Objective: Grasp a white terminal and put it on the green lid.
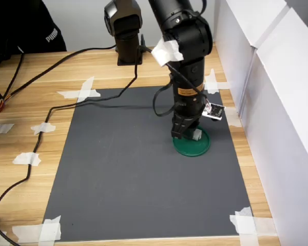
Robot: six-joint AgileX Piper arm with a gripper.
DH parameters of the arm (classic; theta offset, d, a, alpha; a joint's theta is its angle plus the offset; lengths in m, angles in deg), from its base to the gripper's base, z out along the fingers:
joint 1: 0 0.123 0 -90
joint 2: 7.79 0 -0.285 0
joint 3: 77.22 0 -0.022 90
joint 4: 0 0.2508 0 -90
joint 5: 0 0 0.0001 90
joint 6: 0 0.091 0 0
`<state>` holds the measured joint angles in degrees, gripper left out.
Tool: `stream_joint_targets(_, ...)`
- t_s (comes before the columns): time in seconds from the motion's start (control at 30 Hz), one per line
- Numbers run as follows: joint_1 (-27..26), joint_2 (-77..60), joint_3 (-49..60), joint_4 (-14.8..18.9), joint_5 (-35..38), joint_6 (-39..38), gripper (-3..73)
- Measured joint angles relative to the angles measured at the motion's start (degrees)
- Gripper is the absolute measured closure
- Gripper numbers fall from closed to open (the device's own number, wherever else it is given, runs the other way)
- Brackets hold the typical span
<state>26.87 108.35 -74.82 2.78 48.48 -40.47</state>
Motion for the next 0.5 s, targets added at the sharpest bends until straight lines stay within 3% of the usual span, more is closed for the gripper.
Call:
stream_joint_targets(0.17,0.06,0.11,0.0,-0.73,0.0,0.68,38.3)
stream_joint_targets(0.37,0.06,0.11,0.0,-1.73,0.44,1.23,22.0)
stream_joint_targets(0.5,0.06,-0.85,0.0,-1.73,1.17,1.66,16.9)
